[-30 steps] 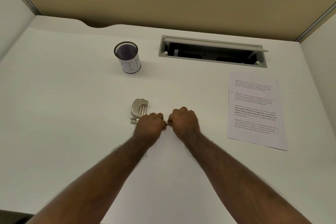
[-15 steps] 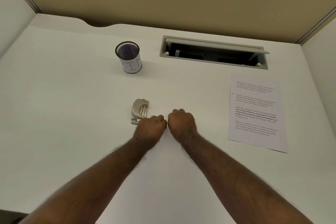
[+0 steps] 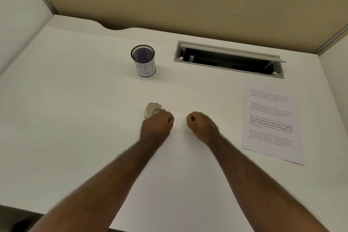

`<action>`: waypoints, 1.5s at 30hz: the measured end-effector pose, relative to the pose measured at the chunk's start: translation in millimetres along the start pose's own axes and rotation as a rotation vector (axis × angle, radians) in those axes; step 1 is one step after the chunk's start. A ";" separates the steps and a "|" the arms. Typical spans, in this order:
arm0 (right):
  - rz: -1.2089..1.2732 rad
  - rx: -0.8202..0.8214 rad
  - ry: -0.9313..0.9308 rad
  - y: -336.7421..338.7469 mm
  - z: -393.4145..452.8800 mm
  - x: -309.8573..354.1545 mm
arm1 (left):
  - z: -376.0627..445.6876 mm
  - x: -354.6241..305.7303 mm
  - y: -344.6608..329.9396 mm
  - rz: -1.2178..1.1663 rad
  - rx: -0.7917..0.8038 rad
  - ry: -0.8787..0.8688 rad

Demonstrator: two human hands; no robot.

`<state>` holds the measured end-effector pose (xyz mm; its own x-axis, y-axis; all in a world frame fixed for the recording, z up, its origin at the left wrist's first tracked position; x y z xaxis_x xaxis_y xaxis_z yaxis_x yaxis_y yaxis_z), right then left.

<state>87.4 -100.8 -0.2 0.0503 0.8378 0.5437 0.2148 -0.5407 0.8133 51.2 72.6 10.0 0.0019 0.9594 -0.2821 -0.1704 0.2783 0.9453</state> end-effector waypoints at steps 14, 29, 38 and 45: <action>0.376 -0.053 0.123 45.0 85.7 90.1 | 116.4 58.1 68.4 -0.271 -0.234 0.326; 0.137 -0.120 0.104 21.3 193.8 200.3 | 216.1 95.4 75.2 -0.192 -0.140 0.364; 0.047 -0.136 0.123 15.9 199.1 206.3 | 234.6 94.5 76.9 -0.058 -0.030 0.344; 0.163 -0.059 0.180 19.3 196.8 201.7 | 235.5 93.6 78.2 -0.035 -0.047 0.227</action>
<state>293.6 72.7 84.4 -0.0958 0.7151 0.6924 0.1607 -0.6753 0.7198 270.0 195.0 96.2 -0.2117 0.9127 -0.3494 -0.2200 0.3038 0.9270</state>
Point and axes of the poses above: each hand's wrist, its own z-axis towards the middle knuckle, its own y-axis out of the back of the hand, x = y × z, the point moved 1 cm from there along z, towards the middle knuckle, and after that the axes turned 6 degrees about -x, right-handed, at the moved point
